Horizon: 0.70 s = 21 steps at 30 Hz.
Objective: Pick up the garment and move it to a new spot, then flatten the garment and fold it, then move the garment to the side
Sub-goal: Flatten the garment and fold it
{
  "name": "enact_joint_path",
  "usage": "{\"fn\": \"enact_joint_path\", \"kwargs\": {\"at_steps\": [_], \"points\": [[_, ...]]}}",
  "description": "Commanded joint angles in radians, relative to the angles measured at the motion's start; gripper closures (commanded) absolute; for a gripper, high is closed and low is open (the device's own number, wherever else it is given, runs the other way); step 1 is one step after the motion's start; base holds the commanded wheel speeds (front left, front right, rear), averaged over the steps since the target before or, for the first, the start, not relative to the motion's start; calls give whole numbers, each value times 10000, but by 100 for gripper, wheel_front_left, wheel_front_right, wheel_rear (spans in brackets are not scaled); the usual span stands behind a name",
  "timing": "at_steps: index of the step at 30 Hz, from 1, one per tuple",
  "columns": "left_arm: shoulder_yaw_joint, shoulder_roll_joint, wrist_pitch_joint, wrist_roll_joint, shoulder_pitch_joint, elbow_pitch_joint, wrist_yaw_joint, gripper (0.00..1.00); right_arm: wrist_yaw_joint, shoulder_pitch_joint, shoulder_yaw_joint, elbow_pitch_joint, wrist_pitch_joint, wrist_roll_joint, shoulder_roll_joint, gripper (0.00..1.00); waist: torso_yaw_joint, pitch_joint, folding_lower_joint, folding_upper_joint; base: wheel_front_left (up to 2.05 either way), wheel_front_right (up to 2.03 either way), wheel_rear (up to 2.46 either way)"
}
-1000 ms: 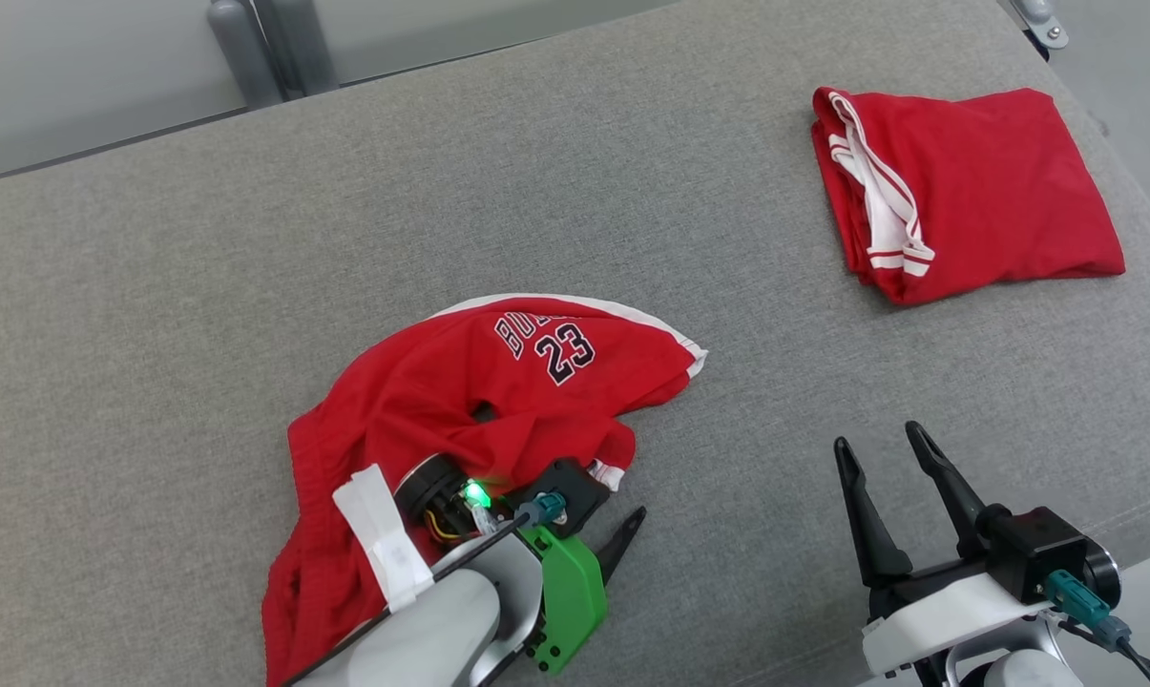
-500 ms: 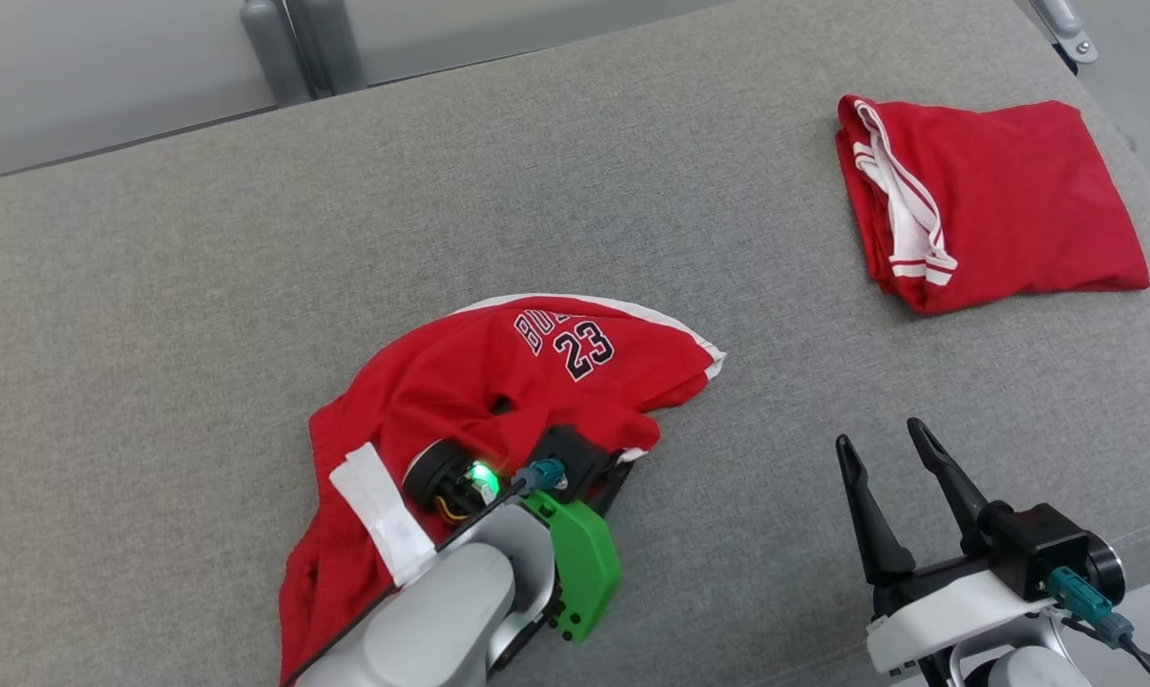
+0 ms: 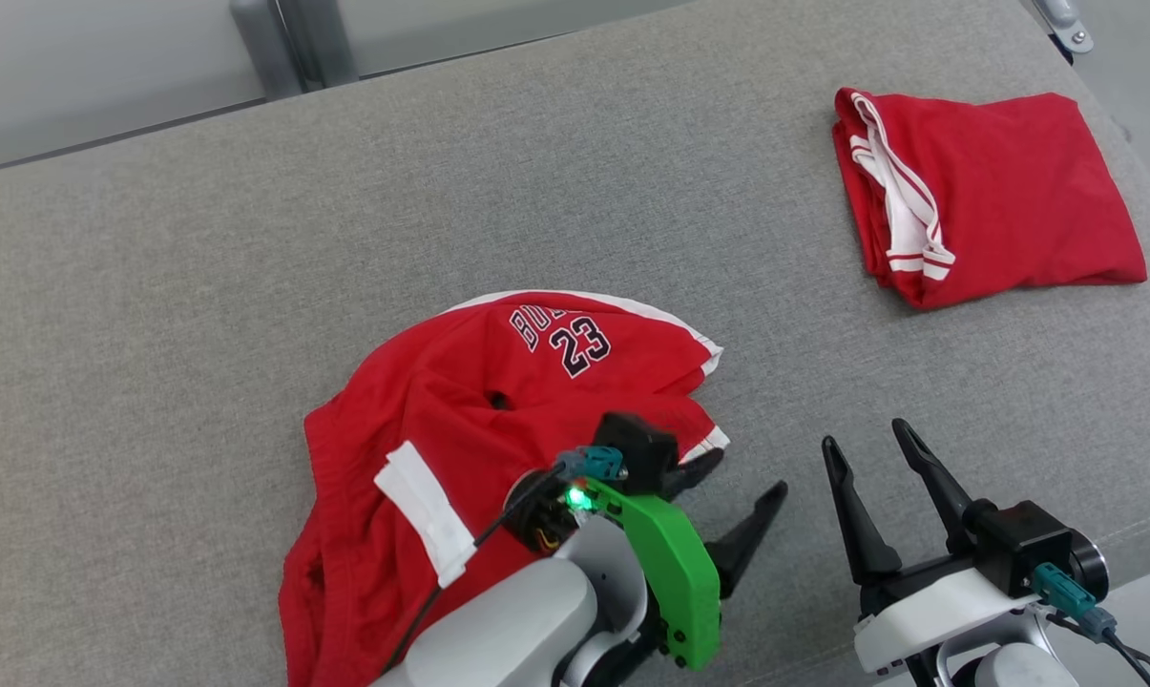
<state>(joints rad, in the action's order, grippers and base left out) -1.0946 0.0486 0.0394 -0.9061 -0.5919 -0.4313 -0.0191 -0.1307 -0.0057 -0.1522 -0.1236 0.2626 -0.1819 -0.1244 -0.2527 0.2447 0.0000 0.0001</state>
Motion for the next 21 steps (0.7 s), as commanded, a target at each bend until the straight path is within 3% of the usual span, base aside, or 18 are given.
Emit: {"fn": "enact_joint_path", "kwargs": {"at_steps": [1,6,9,12,17,21], "points": [[-107,39,-253,-311,111,155,44,0,-1,-78,16,-15,29,-44,-6,0,-5,43,0,-1,0,0,0],[-5,50,-1563,-1279,-195,692,55,0,1,-31,194,-5,29,-11,-74,0,186,26,0,-1,0,0,0],[381,106,-2580,-835,-455,681,-137,0,-1,-8,286,143,29,90,-141,0,424,-100,0,-1,0,0,0],[1008,632,-2983,-156,-334,770,-550,0,-1,122,405,270,28,164,-261,0,699,-327,0,-1,0,0,0],[3334,1491,-3038,1603,1315,2024,-1388,0,-1,353,697,485,29,297,-478,0,1309,-866,0,-1,0,0,0],[5414,1837,-3041,2996,3402,2935,-1598,0,-1,627,820,664,29,415,-559,0,1822,-1314,0,-1,0,0,0]]}}
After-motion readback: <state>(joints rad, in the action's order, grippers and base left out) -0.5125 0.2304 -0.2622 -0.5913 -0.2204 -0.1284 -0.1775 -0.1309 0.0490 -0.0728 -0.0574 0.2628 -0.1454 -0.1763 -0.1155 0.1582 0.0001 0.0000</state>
